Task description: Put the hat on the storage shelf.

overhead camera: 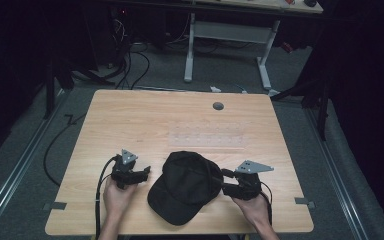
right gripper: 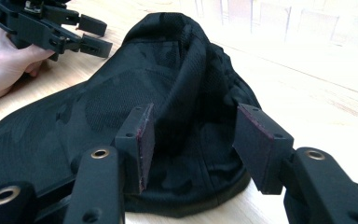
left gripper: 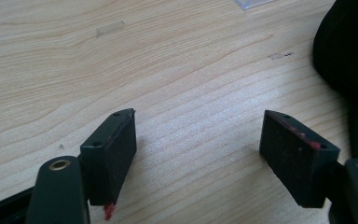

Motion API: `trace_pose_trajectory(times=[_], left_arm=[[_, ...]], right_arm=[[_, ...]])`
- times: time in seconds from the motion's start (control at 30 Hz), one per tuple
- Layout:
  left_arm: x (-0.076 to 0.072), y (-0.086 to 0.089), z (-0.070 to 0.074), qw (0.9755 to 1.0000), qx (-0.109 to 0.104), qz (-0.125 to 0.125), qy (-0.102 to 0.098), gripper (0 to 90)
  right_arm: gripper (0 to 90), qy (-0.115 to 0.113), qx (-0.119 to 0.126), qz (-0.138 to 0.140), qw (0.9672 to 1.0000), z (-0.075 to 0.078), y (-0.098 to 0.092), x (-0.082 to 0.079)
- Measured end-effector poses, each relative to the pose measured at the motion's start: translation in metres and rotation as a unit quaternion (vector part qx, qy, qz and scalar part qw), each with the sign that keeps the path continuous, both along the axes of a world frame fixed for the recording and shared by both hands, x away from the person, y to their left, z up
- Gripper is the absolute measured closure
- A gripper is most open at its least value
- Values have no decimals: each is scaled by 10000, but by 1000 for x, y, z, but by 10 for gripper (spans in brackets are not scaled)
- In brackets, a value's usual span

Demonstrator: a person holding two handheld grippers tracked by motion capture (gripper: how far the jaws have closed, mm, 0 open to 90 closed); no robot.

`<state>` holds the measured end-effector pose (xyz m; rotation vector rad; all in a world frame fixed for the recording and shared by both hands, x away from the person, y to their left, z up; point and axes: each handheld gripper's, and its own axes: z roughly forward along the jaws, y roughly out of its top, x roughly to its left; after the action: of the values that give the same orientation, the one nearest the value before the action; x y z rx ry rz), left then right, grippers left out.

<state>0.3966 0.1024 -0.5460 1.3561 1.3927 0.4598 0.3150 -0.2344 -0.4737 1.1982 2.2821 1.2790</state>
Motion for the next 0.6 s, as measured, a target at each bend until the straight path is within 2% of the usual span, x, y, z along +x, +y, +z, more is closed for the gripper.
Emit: trace_pose_trajectory(times=[0.23,0.43,0.6], left_arm=[[0,0,0,10000,-4,1,2,274],[0,0,0,10000,0,-1,2,274],[0,0,0,10000,-4,1,2,274]], right_arm=[[484,-50,-81,-58,9999,3,12,11],[481,62,-92,-308,9995,4,19,22],[469,99,-168,-316,9993,3,26,29]])
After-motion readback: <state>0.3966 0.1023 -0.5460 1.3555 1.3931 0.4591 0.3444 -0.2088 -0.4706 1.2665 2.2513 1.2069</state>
